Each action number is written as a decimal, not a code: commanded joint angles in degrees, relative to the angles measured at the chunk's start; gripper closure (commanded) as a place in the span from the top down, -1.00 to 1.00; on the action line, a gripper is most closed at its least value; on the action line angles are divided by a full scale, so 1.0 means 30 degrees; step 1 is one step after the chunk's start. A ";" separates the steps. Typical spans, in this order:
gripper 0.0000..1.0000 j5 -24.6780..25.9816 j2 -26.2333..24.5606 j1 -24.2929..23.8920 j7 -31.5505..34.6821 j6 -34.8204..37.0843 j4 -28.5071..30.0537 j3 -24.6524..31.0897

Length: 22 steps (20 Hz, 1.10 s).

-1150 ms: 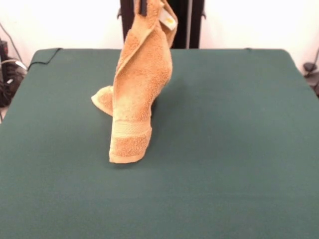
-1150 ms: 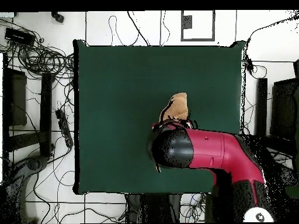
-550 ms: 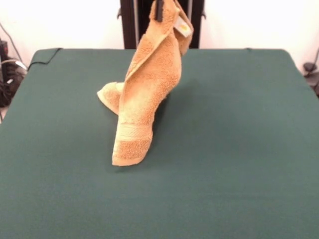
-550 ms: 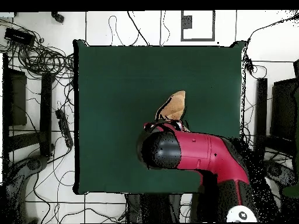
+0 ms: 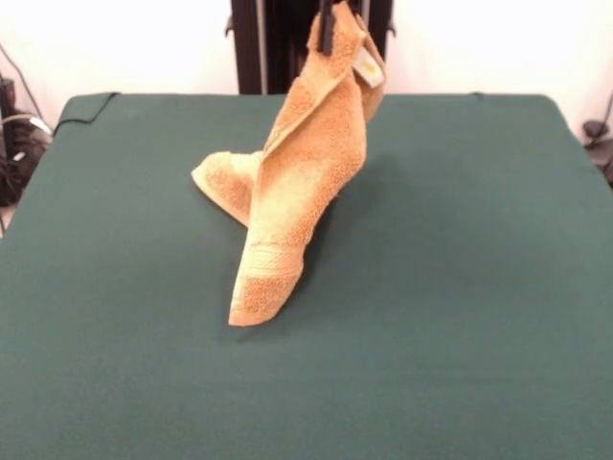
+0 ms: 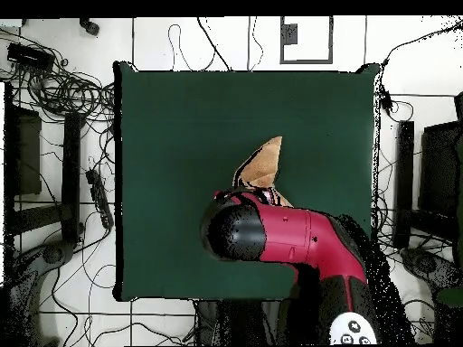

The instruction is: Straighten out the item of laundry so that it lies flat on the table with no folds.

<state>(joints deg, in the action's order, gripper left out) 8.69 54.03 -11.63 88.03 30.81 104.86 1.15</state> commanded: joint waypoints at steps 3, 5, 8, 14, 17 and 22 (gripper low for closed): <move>-1.00 -0.1717 -0.1831 0.1760 0.6813 -0.1902 0.1543 -0.0848; -1.00 -0.1922 -0.2005 0.1927 0.6817 -0.2086 0.1528 -0.0949; -1.00 -0.2236 -0.2329 0.2209 0.6942 -0.2298 0.1397 -0.1112; -1.00 -0.2846 -0.2803 0.2860 0.7484 -0.2813 0.1353 -0.1400; -1.00 -0.3206 -0.3080 0.3315 0.7803 -0.3054 0.1239 -0.1637; -1.00 -0.3921 -0.3501 0.4098 0.8614 -0.3490 0.1178 -0.2011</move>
<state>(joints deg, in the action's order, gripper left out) 1.43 46.21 -2.92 95.67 22.71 104.84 -5.45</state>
